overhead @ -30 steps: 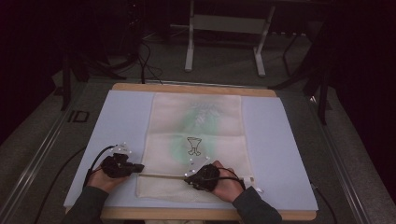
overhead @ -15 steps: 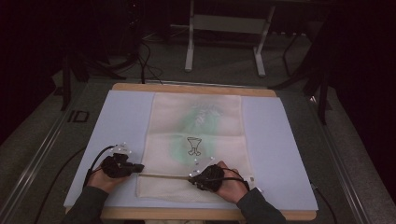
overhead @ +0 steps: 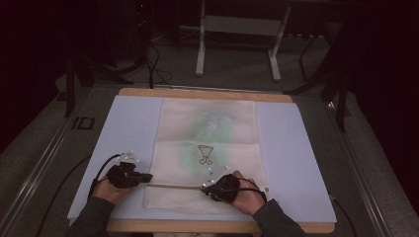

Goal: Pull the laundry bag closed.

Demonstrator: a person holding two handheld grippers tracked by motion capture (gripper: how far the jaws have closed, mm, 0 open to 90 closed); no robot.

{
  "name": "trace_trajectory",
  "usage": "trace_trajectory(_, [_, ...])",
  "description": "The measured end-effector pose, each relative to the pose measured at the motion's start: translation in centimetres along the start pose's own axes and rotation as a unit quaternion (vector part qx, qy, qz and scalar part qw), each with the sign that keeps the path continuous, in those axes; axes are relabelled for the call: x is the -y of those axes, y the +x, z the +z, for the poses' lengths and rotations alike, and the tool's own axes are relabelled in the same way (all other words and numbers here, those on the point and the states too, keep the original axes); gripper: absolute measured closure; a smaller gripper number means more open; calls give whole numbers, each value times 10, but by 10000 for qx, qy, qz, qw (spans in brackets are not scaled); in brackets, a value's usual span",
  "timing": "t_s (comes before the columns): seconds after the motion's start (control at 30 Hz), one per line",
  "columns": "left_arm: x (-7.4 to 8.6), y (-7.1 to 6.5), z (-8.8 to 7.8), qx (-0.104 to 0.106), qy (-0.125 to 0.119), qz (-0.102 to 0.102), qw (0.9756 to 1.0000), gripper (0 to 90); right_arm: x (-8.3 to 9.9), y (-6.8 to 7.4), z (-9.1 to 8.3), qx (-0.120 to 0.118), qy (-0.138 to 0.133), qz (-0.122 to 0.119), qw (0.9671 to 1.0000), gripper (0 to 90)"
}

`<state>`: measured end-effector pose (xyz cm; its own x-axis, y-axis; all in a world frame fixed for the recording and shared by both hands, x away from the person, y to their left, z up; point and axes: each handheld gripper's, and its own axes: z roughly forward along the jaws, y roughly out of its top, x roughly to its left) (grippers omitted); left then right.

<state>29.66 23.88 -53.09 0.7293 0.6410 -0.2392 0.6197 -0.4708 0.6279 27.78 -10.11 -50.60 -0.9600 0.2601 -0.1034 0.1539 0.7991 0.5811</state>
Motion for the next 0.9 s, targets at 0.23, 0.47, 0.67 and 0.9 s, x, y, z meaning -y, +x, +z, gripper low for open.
trace_trajectory(0.23, [0,0,0,-2,1,0,10000,900,3,0,-3,12,17,10,10000,821])
trace_trajectory(0.47, [0,0,0,0,2,1,10000,900,6,-2,-5,31,22,17,10000,821])
trace_trajectory(0.67, [0,0,0,2,2,1,10000,900,11,-3,-6,31,52,73,10000,821])
trace_trajectory(0.9, [0,0,0,-1,3,3,10000,900,12,-3,-8,40,65,71,9999,821])
